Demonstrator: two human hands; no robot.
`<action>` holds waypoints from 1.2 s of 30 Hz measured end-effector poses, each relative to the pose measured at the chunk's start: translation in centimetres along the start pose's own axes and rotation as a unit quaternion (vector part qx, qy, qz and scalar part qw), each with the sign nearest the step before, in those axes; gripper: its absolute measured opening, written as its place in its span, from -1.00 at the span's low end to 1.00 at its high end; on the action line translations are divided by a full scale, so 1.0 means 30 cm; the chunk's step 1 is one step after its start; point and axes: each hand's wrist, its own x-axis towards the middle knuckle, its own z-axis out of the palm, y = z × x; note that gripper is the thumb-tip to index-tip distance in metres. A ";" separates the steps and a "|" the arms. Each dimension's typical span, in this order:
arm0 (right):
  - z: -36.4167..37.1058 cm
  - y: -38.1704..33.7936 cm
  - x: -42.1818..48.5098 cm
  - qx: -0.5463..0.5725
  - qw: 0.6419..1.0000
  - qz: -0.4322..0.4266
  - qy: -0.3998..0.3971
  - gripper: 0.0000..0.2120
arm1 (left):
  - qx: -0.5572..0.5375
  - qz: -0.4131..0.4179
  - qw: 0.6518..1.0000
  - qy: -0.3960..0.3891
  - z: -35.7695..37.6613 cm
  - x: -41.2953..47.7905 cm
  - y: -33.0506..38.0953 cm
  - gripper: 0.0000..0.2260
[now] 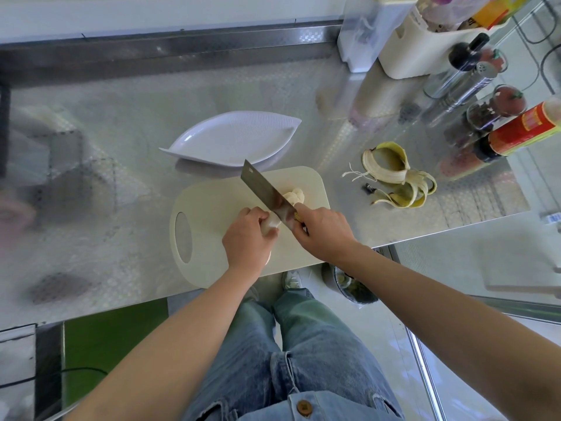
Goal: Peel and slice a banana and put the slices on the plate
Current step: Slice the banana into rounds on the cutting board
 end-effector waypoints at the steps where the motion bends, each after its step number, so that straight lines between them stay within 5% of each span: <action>1: 0.001 -0.001 -0.002 -0.003 1.000 -0.001 -0.009 -0.85 | -0.001 -0.001 1.000 -0.001 0.002 0.001 -0.002 -0.78; 15: -0.024 -0.007 -0.002 0.017 1.000 -0.003 0.025 -0.86 | 0.011 -0.003 1.000 0.003 0.003 0.000 -0.001 -0.77; 36: 0.024 -0.028 0.006 -0.023 0.999 0.004 -0.038 -0.80 | -0.001 -0.005 1.000 0.005 0.012 0.004 -0.009 -0.77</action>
